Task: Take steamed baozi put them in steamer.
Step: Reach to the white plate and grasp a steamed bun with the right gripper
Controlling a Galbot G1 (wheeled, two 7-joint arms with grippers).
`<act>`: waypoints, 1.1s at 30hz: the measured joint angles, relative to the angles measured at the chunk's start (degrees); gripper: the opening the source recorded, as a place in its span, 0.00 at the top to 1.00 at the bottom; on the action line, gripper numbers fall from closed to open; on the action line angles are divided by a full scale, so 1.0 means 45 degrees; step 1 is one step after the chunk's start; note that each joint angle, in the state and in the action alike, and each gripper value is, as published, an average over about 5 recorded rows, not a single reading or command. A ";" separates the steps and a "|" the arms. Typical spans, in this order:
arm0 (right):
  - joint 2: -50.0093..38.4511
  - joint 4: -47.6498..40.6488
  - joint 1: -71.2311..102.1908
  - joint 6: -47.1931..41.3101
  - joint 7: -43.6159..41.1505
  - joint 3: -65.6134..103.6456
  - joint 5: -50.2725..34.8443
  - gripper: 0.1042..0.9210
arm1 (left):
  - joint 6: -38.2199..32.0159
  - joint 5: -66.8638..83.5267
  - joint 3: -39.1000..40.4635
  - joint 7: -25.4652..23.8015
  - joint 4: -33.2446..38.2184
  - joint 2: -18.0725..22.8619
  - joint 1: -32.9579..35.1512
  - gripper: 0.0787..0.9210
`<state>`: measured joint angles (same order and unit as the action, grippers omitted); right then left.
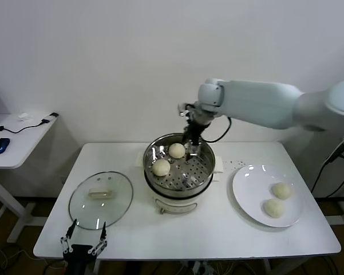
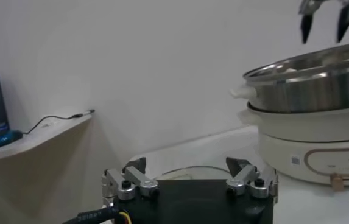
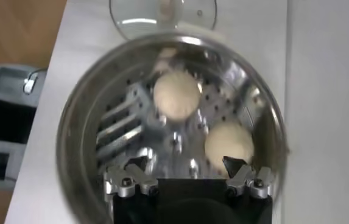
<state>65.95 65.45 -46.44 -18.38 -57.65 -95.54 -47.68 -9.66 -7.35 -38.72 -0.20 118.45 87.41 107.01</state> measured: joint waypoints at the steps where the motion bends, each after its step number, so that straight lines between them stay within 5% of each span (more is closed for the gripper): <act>1: -0.0378 0.0210 -0.0058 0.0028 -0.0062 0.0008 0.0237 0.12 | 0.0004 -0.0014 0.0000 0.0000 0.0010 0.0014 -0.0002 0.12; 18: -0.6345 0.1857 0.3148 0.0567 -0.0661 0.2766 0.5431 0.12 | 0.0282 -0.0381 0.0029 -0.0063 0.0101 0.0374 0.0083 0.12; 33: -0.7645 0.1124 0.8104 0.0928 -0.0763 0.6641 0.8665 0.12 | 0.0508 -0.0566 0.0017 -0.0043 0.0066 0.0511 0.0096 0.12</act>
<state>31.54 70.51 -9.97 -14.21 -61.09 -65.65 -8.68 -7.37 -9.90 -38.64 -0.39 118.75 89.71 107.44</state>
